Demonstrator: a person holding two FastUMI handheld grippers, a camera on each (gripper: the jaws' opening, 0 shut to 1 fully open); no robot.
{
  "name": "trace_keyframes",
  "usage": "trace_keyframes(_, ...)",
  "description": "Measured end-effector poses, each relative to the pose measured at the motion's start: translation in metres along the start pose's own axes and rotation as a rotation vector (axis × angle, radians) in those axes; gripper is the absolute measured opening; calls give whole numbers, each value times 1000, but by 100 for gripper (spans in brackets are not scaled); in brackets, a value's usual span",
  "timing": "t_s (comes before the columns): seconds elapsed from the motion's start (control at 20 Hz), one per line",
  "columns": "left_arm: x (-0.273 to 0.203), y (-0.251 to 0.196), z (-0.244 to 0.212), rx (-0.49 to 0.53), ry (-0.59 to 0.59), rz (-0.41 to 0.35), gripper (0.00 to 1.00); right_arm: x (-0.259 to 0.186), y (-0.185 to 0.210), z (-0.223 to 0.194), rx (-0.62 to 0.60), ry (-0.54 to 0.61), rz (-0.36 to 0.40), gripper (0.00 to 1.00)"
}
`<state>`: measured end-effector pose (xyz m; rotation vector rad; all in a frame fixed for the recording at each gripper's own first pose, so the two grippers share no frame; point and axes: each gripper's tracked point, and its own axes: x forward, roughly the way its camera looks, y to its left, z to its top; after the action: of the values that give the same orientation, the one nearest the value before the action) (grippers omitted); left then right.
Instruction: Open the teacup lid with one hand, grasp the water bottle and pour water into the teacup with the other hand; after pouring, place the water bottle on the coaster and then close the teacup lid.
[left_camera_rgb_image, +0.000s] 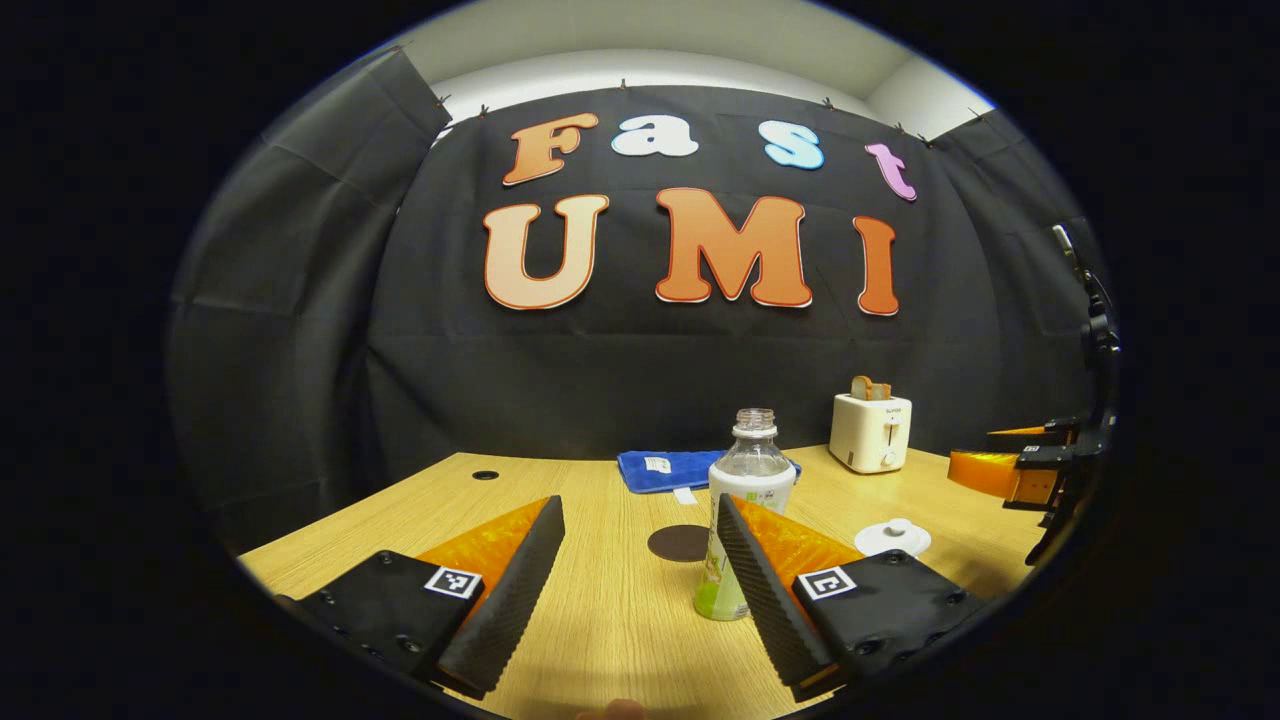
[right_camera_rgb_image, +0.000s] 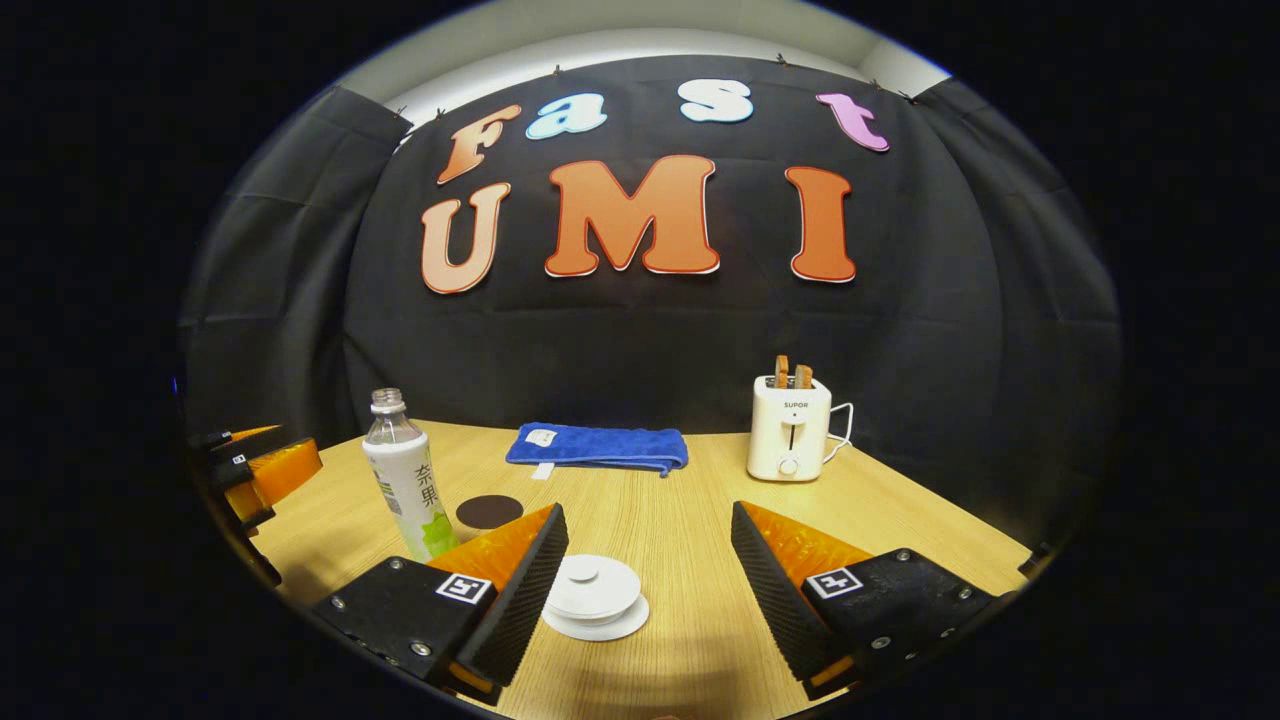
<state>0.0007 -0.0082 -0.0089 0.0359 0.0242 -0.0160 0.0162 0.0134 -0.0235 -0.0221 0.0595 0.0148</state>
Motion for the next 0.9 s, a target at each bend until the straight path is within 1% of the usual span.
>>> trace_keyframes(0.35,1,-1,-2,9,8,-1,99,27,35,-34,-65,80,52,98)
trace_keyframes(0.5,3,1,-5,9,13,2,99,37,41,-48,-80,120,61,96)
trace_keyframes(0.6,3,3,-6,7,17,5,99,38,44,-52,-78,135,68,90)
trace_keyframes(0.7,3,5,-8,9,20,10,99,40,45,-55,-75,147,78,81)
trace_keyframes(0.75,4,6,-9,11,23,13,99,40,44,-56,-75,149,75,75)
trace_keyframes(0.8,4,6,-10,11,25,14,99,41,43,-56,-74,150,73,71)
trace_keyframes(0.85,4,6,-9,10,24,13,99,41,44,-56,-74,150,74,61)
trace_keyframes(0.9,4,6,-9,9,23,14,99,40,44,-57,-76,152,77,57)
